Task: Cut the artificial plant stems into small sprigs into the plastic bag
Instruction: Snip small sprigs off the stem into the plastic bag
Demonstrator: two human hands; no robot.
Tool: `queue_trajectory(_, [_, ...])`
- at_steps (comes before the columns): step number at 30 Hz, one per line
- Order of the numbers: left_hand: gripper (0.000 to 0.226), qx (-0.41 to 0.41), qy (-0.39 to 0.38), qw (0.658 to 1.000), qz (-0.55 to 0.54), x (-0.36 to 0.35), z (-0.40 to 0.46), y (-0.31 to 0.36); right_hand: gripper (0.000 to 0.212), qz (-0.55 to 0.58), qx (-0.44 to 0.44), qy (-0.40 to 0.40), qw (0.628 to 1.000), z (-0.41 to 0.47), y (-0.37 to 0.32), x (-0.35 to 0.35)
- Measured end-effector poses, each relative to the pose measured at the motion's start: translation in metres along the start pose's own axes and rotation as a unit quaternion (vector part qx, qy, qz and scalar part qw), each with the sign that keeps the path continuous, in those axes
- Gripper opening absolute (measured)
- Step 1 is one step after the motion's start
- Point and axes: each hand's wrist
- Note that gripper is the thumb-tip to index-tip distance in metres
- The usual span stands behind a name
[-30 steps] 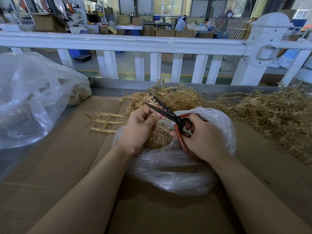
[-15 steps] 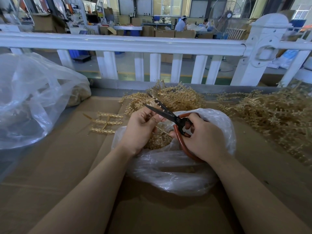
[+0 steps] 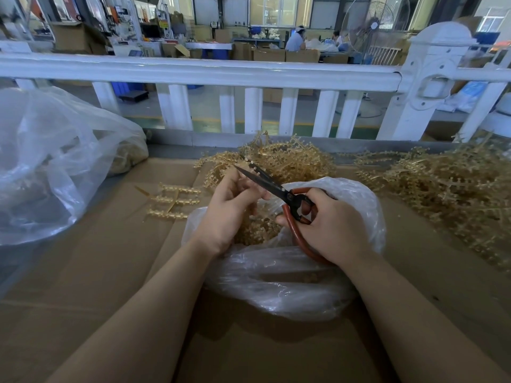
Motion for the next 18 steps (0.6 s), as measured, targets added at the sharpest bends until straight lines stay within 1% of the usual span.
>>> queue_trajectory(2, [0.018,-0.003,0.013,1.0,-0.028,0.0001,-0.0006,-0.0003,0.075,-0.006,-0.006,-0.001,1.0,0.0,0.0,-0.0006])
queue_trajectory(3, [0.018,-0.003,0.016,0.999,-0.032,0.0003,-0.0011,-0.0003,0.077,-0.006,-0.008,0.0,1.0,-0.0002,0.0002,-0.0009])
queue_trajectory(6, [0.006,-0.008,0.007,0.999,-0.049,0.0008,-0.001,-0.0017,0.077,-0.002,-0.014,0.008,1.0,-0.0001,0.0018,-0.0012])
queue_trajectory(7, [0.008,-0.01,0.007,0.999,-0.046,0.0015,-0.0006,-0.0017,0.076,-0.001,-0.016,0.01,1.0,-0.0001,0.0024,-0.0016])
queue_trajectory(10, [0.02,-0.023,0.025,0.999,-0.016,0.0043,0.0019,-0.0018,0.07,-0.005,-0.014,0.012,1.0,-0.0005,0.0037,-0.0029])
queue_trajectory(13, [0.015,-0.024,0.032,0.999,-0.005,0.006,0.0016,-0.002,0.055,-0.009,0.0,0.013,1.0,-0.0005,0.005,-0.0042])
queue_trajectory(14, [0.017,-0.026,0.033,0.999,0.0,0.0056,0.0015,-0.0017,0.052,-0.008,0.006,0.011,1.0,-0.0001,0.0055,-0.0042])
queue_trajectory(18, [0.019,-0.03,0.025,0.999,0.009,0.0034,0.0015,-0.0011,0.054,-0.015,0.009,-0.012,1.0,0.0014,0.0064,-0.0037])
Point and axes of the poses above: each hand's wrist, its own z-axis towards the middle knuckle, its own x-axis out of the back of the hand, y = z × x
